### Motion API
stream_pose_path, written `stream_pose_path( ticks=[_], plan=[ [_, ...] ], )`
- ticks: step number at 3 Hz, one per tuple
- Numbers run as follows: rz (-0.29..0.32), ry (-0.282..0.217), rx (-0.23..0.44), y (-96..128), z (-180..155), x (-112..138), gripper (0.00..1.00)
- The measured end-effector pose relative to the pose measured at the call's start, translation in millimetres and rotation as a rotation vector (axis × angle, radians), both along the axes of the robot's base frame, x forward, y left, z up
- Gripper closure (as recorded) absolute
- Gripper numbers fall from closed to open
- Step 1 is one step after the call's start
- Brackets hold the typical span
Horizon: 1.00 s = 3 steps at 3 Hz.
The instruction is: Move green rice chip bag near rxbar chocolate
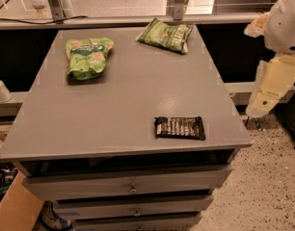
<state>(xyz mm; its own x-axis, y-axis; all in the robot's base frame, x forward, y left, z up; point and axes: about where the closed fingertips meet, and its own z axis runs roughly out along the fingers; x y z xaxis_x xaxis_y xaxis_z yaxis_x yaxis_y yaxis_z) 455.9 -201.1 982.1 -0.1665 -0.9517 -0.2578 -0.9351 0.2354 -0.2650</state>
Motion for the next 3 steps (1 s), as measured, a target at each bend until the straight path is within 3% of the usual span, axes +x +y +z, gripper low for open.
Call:
stream_pose_path(
  ticks=[1,2,3],
  plan=[
    [0.134,-0.047,0.056,34,5,29,0.0],
    [0.334,-0.115,0.084,74,8,56,0.0],
    [0.39,-0.135,0.065,75,9,57,0.0]
  ],
)
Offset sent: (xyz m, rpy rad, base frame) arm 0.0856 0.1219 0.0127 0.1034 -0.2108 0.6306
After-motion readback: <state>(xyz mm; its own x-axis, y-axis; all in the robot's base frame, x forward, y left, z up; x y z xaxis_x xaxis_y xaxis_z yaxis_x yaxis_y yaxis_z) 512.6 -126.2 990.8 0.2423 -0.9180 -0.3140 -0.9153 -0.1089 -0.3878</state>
